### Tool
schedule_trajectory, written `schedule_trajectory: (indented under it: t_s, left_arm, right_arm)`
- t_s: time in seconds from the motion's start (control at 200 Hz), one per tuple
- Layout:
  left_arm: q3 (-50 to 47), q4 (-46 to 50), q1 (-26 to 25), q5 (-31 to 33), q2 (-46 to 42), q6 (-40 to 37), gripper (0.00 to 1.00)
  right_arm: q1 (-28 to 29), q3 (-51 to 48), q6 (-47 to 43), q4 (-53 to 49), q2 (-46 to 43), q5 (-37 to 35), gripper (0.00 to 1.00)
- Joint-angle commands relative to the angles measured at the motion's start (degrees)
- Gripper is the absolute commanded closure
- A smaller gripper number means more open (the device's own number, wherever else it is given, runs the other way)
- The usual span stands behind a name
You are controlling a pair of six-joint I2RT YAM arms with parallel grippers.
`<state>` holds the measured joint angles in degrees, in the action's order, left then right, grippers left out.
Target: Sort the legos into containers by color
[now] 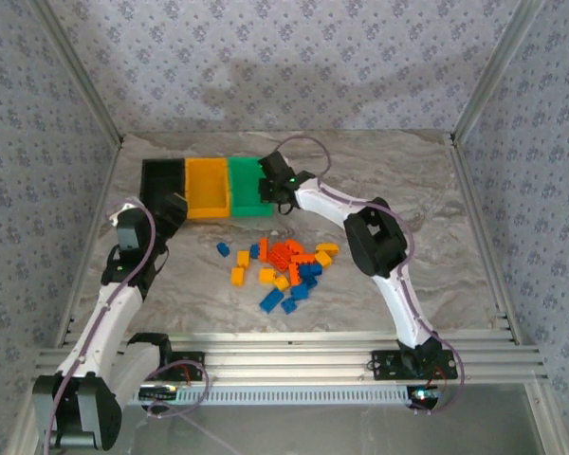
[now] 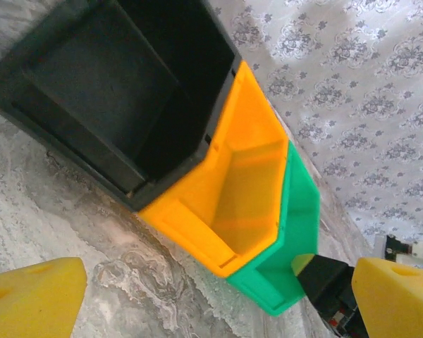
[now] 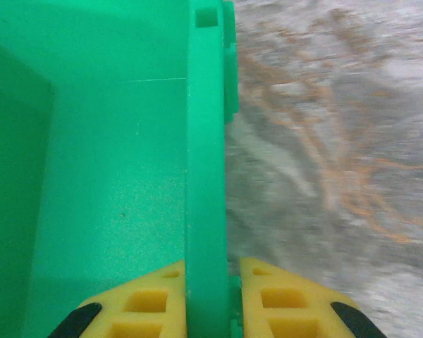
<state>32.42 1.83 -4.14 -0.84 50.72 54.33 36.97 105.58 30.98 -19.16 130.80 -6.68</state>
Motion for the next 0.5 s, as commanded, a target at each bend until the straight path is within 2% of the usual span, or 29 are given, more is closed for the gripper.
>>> schedule_trajectory:
  t_s: [0.0, 0.27, 0.495]
  left_arm:
    - [1.99, 0.42, -1.43, -0.68, -0.20, -0.51, 0.03]
    - [4.13, 3.19, -3.89, -2.82, 1.20, -0.80, 0.03]
    - [4.14, 3.70, -5.74, -3.15, 1.82, -1.51, 0.03]
  right_arm:
    - [-4.65, -4.94, -2.53, -1.73, -7.58, 1.50, 1.00]
    - [-13.73, -18.58, -7.89, -6.80, -21.13, 3.75, 1.00]
    - [-19.57, -27.37, -11.68, -6.77, -26.96, 6.68, 1.00]
